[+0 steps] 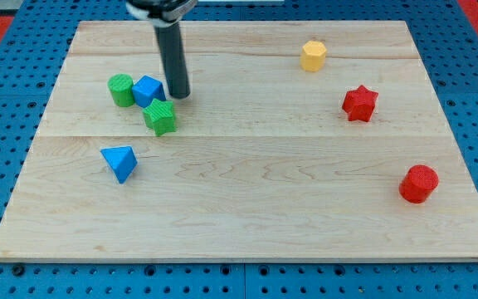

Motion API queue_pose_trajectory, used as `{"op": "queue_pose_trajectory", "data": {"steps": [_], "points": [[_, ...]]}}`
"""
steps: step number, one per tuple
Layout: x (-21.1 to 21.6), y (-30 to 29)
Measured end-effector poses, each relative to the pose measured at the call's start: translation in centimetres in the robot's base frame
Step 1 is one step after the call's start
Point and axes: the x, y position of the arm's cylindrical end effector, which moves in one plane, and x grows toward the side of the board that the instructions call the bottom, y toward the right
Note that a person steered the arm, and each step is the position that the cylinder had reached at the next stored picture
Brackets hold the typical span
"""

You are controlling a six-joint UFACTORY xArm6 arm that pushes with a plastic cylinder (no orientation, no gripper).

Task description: Push the green circle into the green star

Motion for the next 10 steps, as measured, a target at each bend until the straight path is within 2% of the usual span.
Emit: {"op": "queue_pose_trajectory", "data": {"steps": [1,2,3,4,6,7,9,10], "points": [[-2.0,-8.4],[-0.1,-11.1],[1.3,-4.9],[1.4,-3.1],[1.2,-13.9],[3.3,-13.7],[3.4,-10.7],[6.6,-11.9]]}}
